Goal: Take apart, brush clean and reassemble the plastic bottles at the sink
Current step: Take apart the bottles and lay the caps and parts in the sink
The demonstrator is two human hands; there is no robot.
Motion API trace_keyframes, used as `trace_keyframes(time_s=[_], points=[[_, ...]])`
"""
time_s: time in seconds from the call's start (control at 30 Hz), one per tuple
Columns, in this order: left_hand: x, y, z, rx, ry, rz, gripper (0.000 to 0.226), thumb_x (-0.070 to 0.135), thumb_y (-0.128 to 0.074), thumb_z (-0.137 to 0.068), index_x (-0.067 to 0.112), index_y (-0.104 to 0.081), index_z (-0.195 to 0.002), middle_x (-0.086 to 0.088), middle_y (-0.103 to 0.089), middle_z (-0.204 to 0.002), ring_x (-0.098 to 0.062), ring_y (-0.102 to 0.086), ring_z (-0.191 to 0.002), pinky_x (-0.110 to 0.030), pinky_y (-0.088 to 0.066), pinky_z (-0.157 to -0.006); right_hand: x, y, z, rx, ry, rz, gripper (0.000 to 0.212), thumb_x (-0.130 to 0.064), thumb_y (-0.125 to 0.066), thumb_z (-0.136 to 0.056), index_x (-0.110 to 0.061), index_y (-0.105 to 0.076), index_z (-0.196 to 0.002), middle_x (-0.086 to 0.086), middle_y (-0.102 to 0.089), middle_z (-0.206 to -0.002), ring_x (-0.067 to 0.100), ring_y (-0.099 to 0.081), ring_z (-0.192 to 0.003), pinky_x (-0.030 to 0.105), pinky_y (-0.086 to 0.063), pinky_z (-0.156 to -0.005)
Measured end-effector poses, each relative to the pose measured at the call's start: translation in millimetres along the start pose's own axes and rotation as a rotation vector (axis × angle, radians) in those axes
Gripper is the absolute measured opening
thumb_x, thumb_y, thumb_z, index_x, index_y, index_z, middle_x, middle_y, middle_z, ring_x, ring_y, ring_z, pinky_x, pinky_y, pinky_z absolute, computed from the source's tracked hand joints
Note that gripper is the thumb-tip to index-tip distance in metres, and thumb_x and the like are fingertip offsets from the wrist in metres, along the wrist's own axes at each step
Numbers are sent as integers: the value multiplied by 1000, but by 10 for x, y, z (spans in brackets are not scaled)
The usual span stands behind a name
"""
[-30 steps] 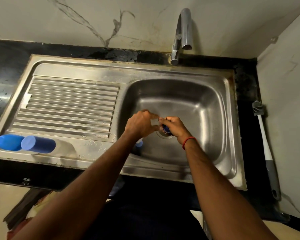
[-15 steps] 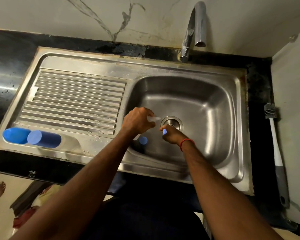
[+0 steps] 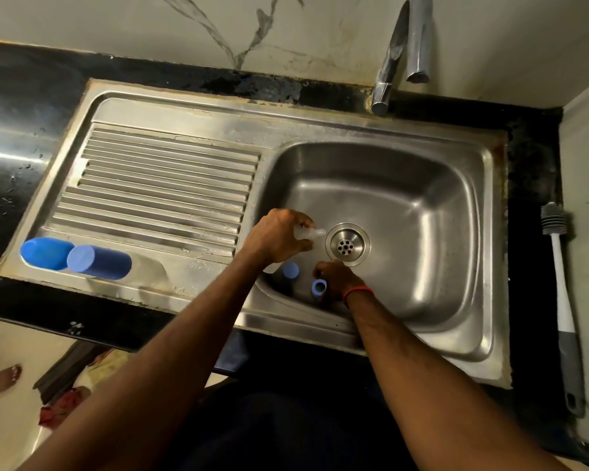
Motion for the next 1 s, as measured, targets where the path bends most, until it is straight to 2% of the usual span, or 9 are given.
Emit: trace_keyframes(time_s=[0.13,0.23,0.33,0.47,0.53,0.6,0.7,0.83,1.0], points=[[29,-67,13,-41,-3,13,39,30,-86,-79,24,-73,-115,4,-73,-112,-13,-67,-101,-34,-56,-90,92,119,53,12,-53,-61,57,-8,-83,-74,-13,-58,-125,11,-59,-122,29,-60,-110,33,-47,-90],[63,-118,5,-54,5,29,37,30,-86,-78,28,-73,-113,7,-73,-109,-11,-67,-98,-35,-56,-89,143,441,95,154,-69,-164,36,-13,-80,-77,-17,-68,-110,10,-69,-110,27,-65,-98,33,-52,-87],[120,-158,-9,-63,8,42,35,32,-86,-76,29,-74,-108,9,-74,-101,-11,-67,-91,-39,-58,-85,67,954,301,394,-82,-501,9,-13,-66,-86,-12,-72,-92,5,-69,-81,18,-63,-70,30,-53,-69],[209,-236,-39,-76,9,32,35,35,-86,-76,26,-74,-108,6,-74,-101,-14,-67,-91,-41,-57,-86,-88,1278,577,286,-52,-1014,28,-33,-60,-99,-7,-69,-102,15,-71,-82,19,-67,-62,30,-55,-60],[226,-280,-55,-70,22,31,36,40,-85,-76,25,-74,-107,5,-74,-99,-15,-67,-89,-41,-57,-84,-169,1361,693,206,12,-925,30,-35,-69,-92,-7,-71,-104,15,-74,-87,25,-72,-70,32,-59,-66],[251,-320,-61,-85,35,8,38,46,-84,-76,26,-73,-106,4,-74,-97,-16,-67,-87,-41,-58,-82,-220,1409,772,174,75,-818,22,-18,-79,-84,-6,-72,-100,13,-76,-90,30,-75,-78,36,-62,-75],[284,-355,-63,-107,31,-17,47,54,-84,-72,31,-72,-111,6,-74,-102,-15,-68,-92,-42,-58,-85,-187,1417,805,234,98,-748,13,-6,-80,-80,-5,-74,-91,13,-76,-88,29,-75,-79,39,-61,-79],[308,-335,-50,-92,35,-9,59,45,-88,-72,24,-66,-123,2,-71,-113,-17,-66,-103,-39,-56,-92,35,1307,793,281,-19,-573,9,-3,-77,-81,-2,-75,-90,12,-75,-81,20,-75,-71,34,-62,-79],[213,-239,-59,19,45,53,40,30,-82,-81,20,-66,-116,-2,-64,-117,-18,-62,-104,-29,-51,-87,321,883,619,136,-168,-181,18,0,-69,-84,-5,-75,-100,12,-75,-95,16,-73,-77,30,-58,-81]])
Point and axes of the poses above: each hand's wrist, its own z-axis away from the middle knuckle, its own y-axis out of the back of the hand, x = y × z, the point moved 8 cm from there along -z, towards the middle knuckle
